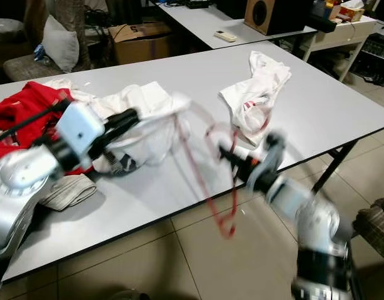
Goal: Hang hanger
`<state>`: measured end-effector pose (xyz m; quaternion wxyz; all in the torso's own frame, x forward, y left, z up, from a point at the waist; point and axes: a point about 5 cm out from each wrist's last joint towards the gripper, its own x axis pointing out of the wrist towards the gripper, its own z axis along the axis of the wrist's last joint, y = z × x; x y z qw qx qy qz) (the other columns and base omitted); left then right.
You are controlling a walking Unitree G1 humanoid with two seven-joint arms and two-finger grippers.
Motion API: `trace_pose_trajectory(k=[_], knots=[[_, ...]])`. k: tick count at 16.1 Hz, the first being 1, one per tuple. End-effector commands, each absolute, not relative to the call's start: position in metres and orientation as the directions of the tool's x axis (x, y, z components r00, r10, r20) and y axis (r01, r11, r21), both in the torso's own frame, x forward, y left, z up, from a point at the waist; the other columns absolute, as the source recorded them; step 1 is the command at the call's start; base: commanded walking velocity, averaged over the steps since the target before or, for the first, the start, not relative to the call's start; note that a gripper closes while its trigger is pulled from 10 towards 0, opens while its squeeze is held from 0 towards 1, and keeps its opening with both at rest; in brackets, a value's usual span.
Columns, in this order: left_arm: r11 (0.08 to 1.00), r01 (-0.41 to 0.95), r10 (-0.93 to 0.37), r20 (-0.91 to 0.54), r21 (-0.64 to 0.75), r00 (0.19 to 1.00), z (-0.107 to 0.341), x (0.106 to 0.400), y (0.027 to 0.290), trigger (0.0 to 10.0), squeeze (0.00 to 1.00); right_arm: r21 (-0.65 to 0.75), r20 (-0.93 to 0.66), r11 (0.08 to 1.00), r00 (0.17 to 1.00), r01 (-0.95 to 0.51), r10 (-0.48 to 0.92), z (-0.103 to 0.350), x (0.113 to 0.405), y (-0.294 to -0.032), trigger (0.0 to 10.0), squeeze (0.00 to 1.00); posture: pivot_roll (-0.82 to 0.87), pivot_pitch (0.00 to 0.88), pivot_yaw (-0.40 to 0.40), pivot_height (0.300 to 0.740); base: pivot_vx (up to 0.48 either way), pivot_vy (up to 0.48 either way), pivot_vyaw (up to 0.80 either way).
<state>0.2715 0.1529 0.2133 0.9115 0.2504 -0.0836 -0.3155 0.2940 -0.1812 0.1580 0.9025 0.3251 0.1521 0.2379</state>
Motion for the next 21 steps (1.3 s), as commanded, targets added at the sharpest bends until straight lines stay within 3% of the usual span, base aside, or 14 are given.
trace_pose_trajectory(k=[1, 2, 3, 4, 14, 16, 17, 18, 19, 21], knots=[[0.697, 0.511, -0.576, -0.031, 0.504, 0.817, 0.207, 0.272, 0.162, 0.0, 0.00, 0.655, -0.095, 0.680, 0.857, -0.330, 0.507, 0.164, 0.297, -0.187, 10.0, 0.00, -0.04, 0.000, -0.006, 0.740, 0.000, 0.000, 0.00], [0.706, 0.542, -0.565, -0.100, 0.455, 0.819, 0.188, 0.269, 0.162, 2.7, 0.00, 0.637, -0.086, 0.671, 0.831, -0.379, 0.550, 0.169, 0.296, -0.179, 10.0, 0.00, -0.03, 0.000, -0.010, 0.740, 0.000, 0.000, 0.00], [0.710, 0.570, -0.575, -0.126, 0.414, 0.808, 0.181, 0.267, 0.160, 10.0, 0.00, 0.630, -0.084, 0.666, 0.818, -0.399, 0.570, 0.170, 0.295, -0.175, 10.0, 0.00, -0.03, 0.000, -0.013, 0.740, 0.000, 0.000, 0.00], [0.705, 0.612, -0.595, -0.171, 0.358, 0.786, 0.168, 0.263, 0.155, 10.0, 1.00, 0.617, -0.095, 0.662, 0.795, -0.426, 0.600, 0.168, 0.292, -0.168, 10.0, 0.00, -0.03, 0.000, -0.013, 0.740, 0.000, 0.000, 0.00], [0.697, 0.693, -0.693, -0.075, 0.183, 0.717, 0.187, 0.280, 0.133, 10.0, 1.00, 0.573, -0.079, 0.643, 0.746, -0.509, 0.661, 0.168, 0.275, -0.155, 10.0, 0.00, -0.05, 0.000, 0.027, 0.740, 0.000, 0.000, 0.00], [0.675, 0.690, -0.681, -0.138, 0.262, 0.719, 0.181, 0.285, 0.131, 10.0, 1.00, 0.566, -0.066, 0.639, 0.744, -0.521, 0.665, 0.170, 0.273, -0.155, 10.0, 0.00, -0.06, 0.000, 0.034, 0.740, 0.000, 0.000, 0.00], [0.617, 0.675, -0.620, -0.279, 0.405, 0.733, 0.169, 0.289, 0.140, 10.0, 1.00, 0.557, -0.049, 0.636, 0.744, -0.534, 0.667, 0.174, 0.272, -0.156, 10.0, 0.00, -0.06, 0.000, 0.039, 0.740, 0.000, 0.000, 0.00], [0.636, 0.656, -0.600, -0.274, 0.406, 0.751, 0.170, 0.291, 0.143, 10.0, 1.00, 0.555, -0.042, 0.635, 0.744, -0.537, 0.667, 0.175, 0.272, -0.157, 10.0, 0.00, -0.06, 0.000, 0.039, 0.740, 0.000, 0.000, 0.00], [0.719, 0.601, -0.560, -0.221, 0.350, 0.799, 0.174, 0.298, 0.149, 10.0, 1.00, 0.551, -0.025, 0.627, 0.741, -0.550, 0.671, 0.178, 0.270, -0.158, 10.0, 0.00, -0.06, 0.000, 0.037, 0.740, 0.000, 0.000, 0.00], [0.745, 0.595, -0.551, -0.224, 0.302, 0.804, 0.172, 0.300, 0.146, 10.0, 1.00, 0.545, -0.016, 0.621, 0.734, -0.563, 0.679, 0.180, 0.268, -0.159, 10.0, 0.00, -0.06, 0.000, 0.037, 0.740, 0.000, 0.000, 0.00]])
